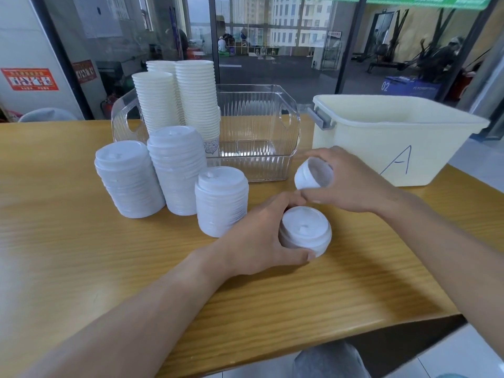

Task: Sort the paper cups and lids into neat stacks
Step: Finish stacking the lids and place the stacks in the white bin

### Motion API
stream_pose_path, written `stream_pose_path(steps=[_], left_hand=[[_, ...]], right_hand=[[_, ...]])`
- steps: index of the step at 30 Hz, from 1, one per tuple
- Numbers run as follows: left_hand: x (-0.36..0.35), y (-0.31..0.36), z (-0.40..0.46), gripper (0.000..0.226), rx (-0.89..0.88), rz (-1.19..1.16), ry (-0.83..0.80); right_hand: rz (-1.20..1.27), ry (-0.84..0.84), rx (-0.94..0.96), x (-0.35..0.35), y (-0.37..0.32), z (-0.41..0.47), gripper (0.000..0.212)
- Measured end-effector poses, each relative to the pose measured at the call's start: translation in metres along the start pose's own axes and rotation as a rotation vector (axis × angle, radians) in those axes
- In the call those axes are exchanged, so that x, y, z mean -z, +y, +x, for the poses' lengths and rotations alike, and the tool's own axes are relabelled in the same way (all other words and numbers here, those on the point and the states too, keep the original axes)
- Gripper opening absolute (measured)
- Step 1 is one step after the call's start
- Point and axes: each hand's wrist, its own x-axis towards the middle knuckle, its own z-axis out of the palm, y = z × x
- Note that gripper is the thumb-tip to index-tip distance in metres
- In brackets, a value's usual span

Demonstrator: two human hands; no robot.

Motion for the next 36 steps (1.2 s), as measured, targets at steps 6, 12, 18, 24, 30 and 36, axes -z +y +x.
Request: stream_pose_path(steps=[6,12,18,24,30,36], left_hand=[[-0.001,0.007,0.003,0.066,0.016,-0.127,0.145],[-0.003,0.015,0.008,0.085,-0.049,-0.230,0.303],[-0.004,0.019,0.009,0.079,-0.056,-0.258,0.307],[0.004,0.016,0.008,0.065,-0.102,-0.295,0.282],[0.010,0.014,0.009,0.054,-0.062,-0.465,0.215],[0.000,0.019,0.008,0.060,-0.008,-0.417,0.274]], right_hand=[[0.891,0.205,-0.103,-0.015,0.008,-0.032,0.059],[1.225,0.027,-0.022,-0.030,-0.001,-0.040,0.049],[1.068,0.005,0.090,-0.035,0.000,-0.048,0.067],[1.101,0.023,0.147,-0.033,0.014,-0.053,0.061],[1.019,0.209,0.192,-0.036,0.010,-0.056,0.079],[0.779,0.313,0.262,-0.050,0.002,-0.071,0.084]])
